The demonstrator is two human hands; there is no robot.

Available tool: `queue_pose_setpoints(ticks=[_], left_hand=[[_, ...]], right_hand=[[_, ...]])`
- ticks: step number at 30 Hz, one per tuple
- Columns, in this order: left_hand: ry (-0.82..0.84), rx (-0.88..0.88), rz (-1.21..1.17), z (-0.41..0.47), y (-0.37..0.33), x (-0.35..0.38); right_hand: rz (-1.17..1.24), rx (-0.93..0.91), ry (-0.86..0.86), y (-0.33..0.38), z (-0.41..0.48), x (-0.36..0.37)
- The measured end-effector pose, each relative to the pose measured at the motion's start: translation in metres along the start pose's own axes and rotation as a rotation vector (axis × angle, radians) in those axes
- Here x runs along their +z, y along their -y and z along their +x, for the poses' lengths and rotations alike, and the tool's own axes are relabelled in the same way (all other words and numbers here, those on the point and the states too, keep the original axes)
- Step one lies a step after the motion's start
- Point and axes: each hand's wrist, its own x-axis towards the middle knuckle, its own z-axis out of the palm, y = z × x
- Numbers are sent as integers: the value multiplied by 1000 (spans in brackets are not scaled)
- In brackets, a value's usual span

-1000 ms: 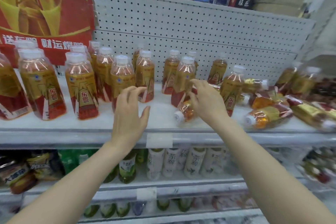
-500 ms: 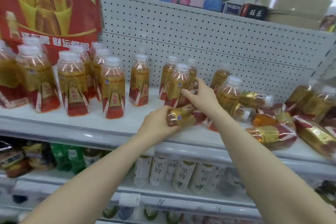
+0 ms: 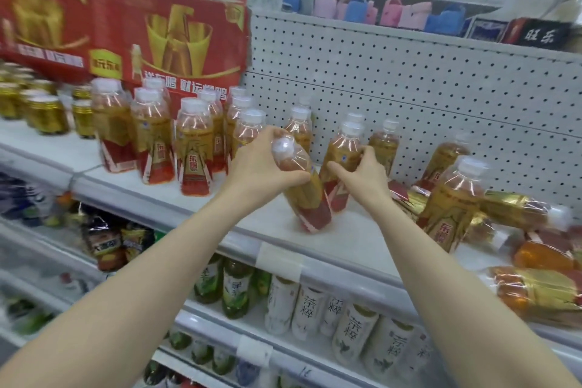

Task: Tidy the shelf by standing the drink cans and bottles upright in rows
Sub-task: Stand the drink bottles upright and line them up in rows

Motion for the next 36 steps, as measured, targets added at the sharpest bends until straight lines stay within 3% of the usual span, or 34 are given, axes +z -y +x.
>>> queue_pose_setpoints(ticks=[5,17,29,33,36], left_hand=[[-14,79,73,16,-7,7],[11,57,112,25,4,16],[-88,69,140,22,1,32],[-250,330,241,7,-9,41],[-244,549,240,-4,-19,54]], right_hand=[[-30,-50,-22,8,8,11],[-41,9,31,6,7,10],[-372,-164,-25,-5,-44,-32],[-518,-228,-98,-11,-72,-58],[-611,-272,-170,-18,-99,-81]])
